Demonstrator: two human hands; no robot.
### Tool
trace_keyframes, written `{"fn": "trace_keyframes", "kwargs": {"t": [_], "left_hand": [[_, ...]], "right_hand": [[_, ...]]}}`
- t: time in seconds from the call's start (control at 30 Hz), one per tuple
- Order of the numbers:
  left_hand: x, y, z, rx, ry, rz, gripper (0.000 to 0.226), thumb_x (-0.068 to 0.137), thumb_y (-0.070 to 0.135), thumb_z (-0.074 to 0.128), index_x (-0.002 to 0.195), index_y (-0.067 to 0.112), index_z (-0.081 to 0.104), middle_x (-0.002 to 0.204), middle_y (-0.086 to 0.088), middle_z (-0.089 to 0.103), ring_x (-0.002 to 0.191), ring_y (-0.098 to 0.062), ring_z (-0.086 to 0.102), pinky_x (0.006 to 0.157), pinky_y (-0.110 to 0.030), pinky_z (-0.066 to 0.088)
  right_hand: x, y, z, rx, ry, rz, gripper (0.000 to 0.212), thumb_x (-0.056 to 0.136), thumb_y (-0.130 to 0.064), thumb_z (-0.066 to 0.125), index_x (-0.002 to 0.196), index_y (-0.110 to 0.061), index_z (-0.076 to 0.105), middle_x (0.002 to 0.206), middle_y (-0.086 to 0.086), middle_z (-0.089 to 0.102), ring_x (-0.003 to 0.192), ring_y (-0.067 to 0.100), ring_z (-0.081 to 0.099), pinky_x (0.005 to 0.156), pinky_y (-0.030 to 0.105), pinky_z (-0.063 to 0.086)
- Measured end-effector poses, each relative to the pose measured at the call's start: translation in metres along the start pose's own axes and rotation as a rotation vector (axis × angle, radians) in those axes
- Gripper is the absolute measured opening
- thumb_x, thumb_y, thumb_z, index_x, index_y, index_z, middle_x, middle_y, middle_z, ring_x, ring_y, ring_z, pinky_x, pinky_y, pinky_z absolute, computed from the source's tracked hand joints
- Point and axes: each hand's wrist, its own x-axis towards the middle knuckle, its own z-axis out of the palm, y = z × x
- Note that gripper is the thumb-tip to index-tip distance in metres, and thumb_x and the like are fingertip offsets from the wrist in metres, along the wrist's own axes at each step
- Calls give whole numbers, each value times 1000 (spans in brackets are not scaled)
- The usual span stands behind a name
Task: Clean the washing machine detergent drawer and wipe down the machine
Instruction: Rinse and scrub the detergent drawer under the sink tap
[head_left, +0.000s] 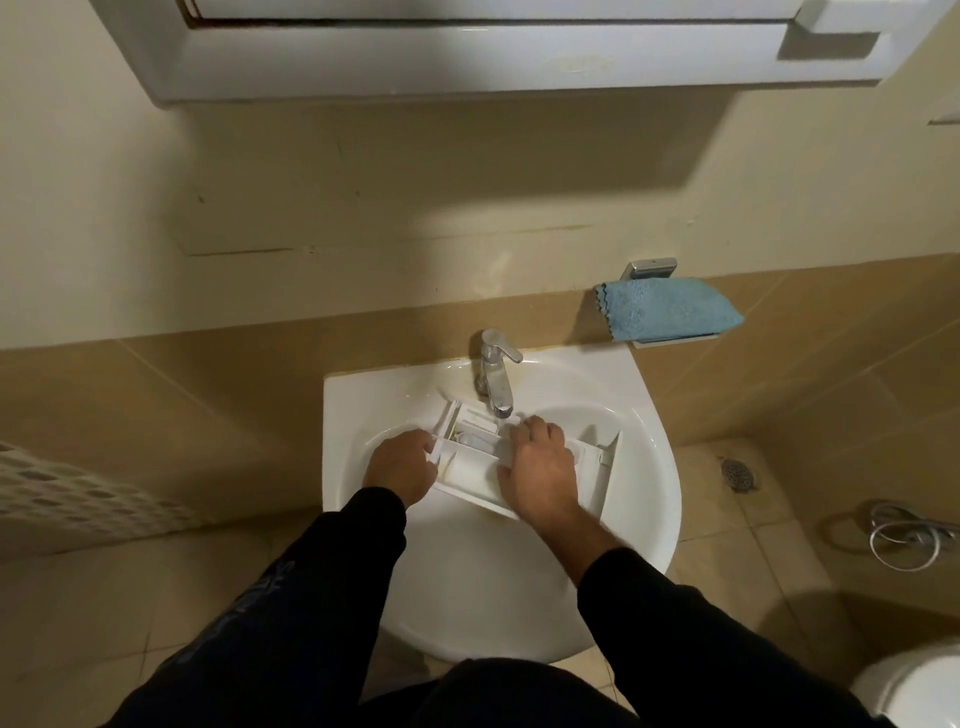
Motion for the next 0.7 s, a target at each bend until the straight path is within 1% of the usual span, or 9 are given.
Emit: {"fn": "trace_keyframes", "kwargs": {"t": [0.1,0.23,0.27,0.37,0.47,0.57,0.6,0.63,0.7], "left_hand": [[1,-2,-1,-3,-42,-12,26,87,19,63,112,14,63,108,-7,68,96,-29,66,91,-37,52],[3,-2,1,152,10,38,30,92,28,62,119,15,62,121,-5,66,111,-25,59,93,-28,40],[4,-2,1,165,20,38,29,92,28,63,118,16,62,119,-5,66,110,-24,59,91,-27,40],[5,0,-2,191,15,18,29,91,30,64,117,18,63,118,-4,66,109,-25,59,90,-30,42],[6,2,-3,215,12,23,27,91,29,64,115,17,64,115,-4,67,107,-25,60,89,-30,44],[3,-1,0,239,24,17,24,92,26,62,112,12,64,112,-7,67,105,-26,61,87,-29,43],[1,-3,1,245,23,12,24,93,25,61,112,10,64,112,-8,67,105,-26,61,88,-29,44],[-1,-7,4,245,23,2,24,93,24,60,110,9,63,110,-9,67,104,-27,61,88,-30,44],[-6,-19,9,234,19,-34,20,93,23,59,106,9,64,106,-9,68,100,-26,62,86,-29,45]], "right_hand": [[0,4,9,-94,13,-22,54,78,-36,69,127,-20,55,129,11,47,117,32,44,86,44,48],[-4,19,15,-188,15,47,44,60,-27,79,103,-20,70,110,12,55,99,33,55,66,41,52],[-4,23,11,-188,-6,74,46,60,-33,81,101,-18,71,108,12,55,98,34,54,68,42,52],[-2,38,4,-237,-70,112,55,73,-53,71,115,-19,65,121,9,49,114,31,45,94,46,43],[-4,49,4,-318,-91,86,62,86,-49,56,136,-13,52,144,16,36,136,35,28,115,42,27],[-4,41,4,-387,-197,98,59,95,-36,49,145,-6,41,159,24,15,148,44,7,120,51,6],[-5,34,5,-380,-173,80,53,95,-30,48,141,-6,46,158,25,18,147,45,9,119,53,6],[-6,28,6,-363,-93,44,45,92,-22,46,133,-6,56,153,27,30,143,45,21,118,54,12],[-10,12,13,-306,42,-43,35,79,-14,47,102,-8,71,119,23,60,114,39,52,100,46,39]]}}
